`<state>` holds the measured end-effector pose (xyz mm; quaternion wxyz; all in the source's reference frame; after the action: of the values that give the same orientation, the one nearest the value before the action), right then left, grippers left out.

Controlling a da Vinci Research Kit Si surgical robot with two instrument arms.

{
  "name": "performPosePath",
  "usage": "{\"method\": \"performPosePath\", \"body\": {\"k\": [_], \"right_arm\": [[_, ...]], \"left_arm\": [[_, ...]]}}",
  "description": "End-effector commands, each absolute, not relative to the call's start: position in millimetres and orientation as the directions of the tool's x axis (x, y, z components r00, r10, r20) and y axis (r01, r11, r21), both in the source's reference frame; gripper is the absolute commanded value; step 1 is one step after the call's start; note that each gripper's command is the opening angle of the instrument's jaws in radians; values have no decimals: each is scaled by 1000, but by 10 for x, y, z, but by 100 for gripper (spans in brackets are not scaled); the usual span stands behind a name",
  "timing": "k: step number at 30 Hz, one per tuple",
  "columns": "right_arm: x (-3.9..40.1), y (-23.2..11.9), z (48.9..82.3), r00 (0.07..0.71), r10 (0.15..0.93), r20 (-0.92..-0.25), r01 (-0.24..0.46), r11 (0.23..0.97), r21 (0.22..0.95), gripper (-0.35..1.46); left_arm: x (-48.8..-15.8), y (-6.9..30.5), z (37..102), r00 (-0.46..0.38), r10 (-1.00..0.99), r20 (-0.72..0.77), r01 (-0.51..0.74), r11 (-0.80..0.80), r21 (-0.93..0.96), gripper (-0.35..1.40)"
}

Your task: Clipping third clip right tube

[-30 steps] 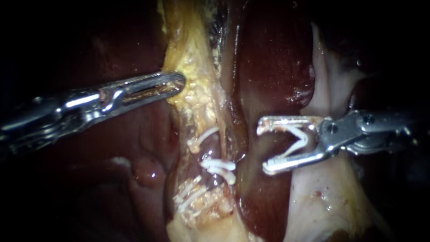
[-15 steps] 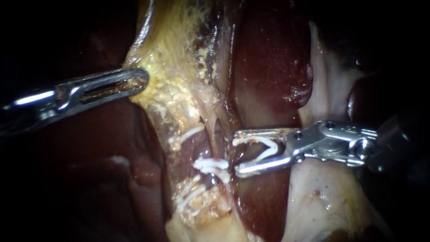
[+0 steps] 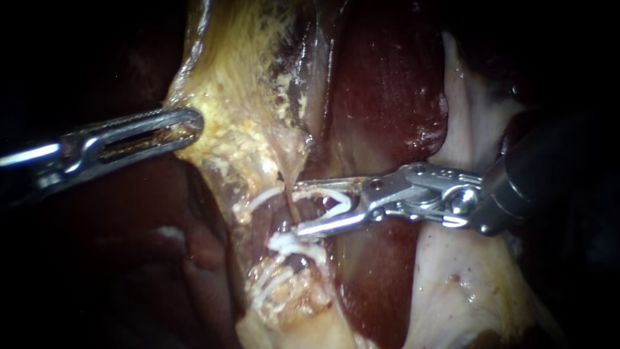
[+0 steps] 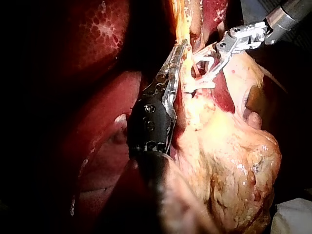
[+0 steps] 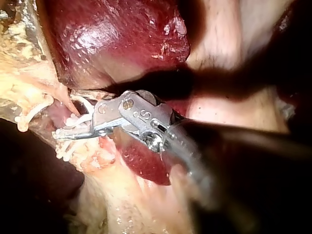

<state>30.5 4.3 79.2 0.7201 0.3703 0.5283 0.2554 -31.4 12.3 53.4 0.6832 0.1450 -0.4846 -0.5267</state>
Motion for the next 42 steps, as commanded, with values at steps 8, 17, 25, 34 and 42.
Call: {"method": "performPosePath", "body": {"k": [8, 17, 25, 34, 42], "right_arm": [[312, 45, 794, 311, 773, -553, 32, 573, 819, 57], [310, 55, 783, 258, 813, -522, 97, 516, 851, 51], [310, 51, 771, 257, 835, -487, 159, 460, 873, 41], [311, 52, 769, 257, 844, -471, 161, 443, 882, 9], [308, 57, 766, 253, 871, -420, 128, 400, 907, -35]], "left_arm": [[-313, 124, 534, -24, -860, 509, 579, 403, 709, -35], [-311, 124, 534, -24, -860, 509, 578, 404, 709, -35], [-308, 126, 537, -23, -861, 508, 577, 404, 710, -35], [-308, 127, 537, -23, -861, 508, 577, 404, 710, -35], [-308, 127, 538, -23, -861, 508, 577, 404, 710, -35]]}}
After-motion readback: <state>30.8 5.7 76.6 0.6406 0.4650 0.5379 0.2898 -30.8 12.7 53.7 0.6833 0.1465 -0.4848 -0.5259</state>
